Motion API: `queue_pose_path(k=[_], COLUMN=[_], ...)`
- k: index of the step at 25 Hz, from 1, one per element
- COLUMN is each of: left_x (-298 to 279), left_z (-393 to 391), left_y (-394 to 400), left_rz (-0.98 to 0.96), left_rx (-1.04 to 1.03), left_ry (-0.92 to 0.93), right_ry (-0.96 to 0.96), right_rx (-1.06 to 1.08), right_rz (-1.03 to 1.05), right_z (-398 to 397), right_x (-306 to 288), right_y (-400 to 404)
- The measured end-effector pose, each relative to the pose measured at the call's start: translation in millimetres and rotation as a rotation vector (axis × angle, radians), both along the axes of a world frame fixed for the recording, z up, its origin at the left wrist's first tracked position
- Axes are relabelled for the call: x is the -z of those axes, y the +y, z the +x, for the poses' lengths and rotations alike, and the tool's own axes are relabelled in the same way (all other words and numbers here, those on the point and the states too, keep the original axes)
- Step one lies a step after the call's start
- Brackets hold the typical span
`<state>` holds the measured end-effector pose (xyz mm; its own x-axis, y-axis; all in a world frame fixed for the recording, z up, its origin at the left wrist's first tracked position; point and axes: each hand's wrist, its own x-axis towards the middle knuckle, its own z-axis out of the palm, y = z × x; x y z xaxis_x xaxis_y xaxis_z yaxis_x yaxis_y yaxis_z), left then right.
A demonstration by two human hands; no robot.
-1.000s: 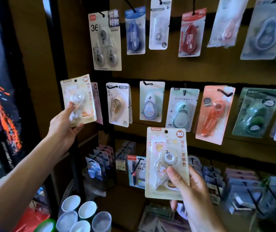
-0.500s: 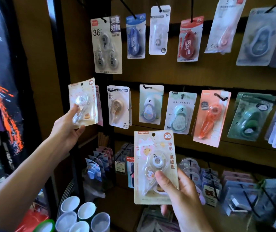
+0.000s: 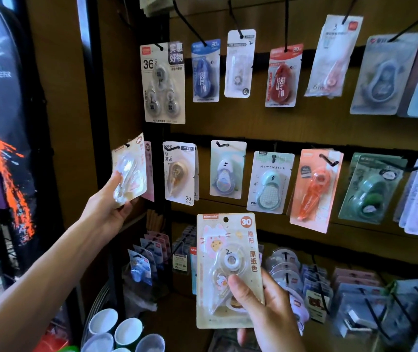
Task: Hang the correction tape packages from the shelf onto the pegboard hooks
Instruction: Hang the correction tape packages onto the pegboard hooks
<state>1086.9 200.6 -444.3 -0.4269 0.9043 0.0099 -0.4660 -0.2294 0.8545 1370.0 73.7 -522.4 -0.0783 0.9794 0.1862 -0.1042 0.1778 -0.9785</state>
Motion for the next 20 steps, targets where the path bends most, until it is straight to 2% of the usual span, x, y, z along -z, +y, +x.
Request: queue_pose_path(k=[7,11,13,16,18,20], left_x=[-11.8,9.5,23.6,35.6,37.9,35.2], left_z=[-2.3,-6.7,-3.8,15.9,38.0,59.2], left_y=[23.9,41.0,34.2,0.2,-30.5,-57.3], left_rz=[-0.142,-0.218,-0.226,-0.099,0.06,0.194], left_rx=[-0.104,-0.196,-0.246,-0.249,-0.114,0.124], left_ry=[0.119,0.117,0.173,0.405,0.551,0.684], right_ry=[-0.027,-0.043,-0.05,-0.11,-0.22,-0.345], right_rx=[-0.002,-0.04,-0.064,-0.029,0.044,0.101], right_rz=[0.011,0.029,0.015,0.055,0.157,0.287], right_z=[4.8,5.5,5.0,-5.0,-21.9,-44.1], right_x=[-2.3,-0.8,3.5,11.8,14.8,12.9], right_y=[0.9,3.2,7.2,14.9,22.8,31.2])
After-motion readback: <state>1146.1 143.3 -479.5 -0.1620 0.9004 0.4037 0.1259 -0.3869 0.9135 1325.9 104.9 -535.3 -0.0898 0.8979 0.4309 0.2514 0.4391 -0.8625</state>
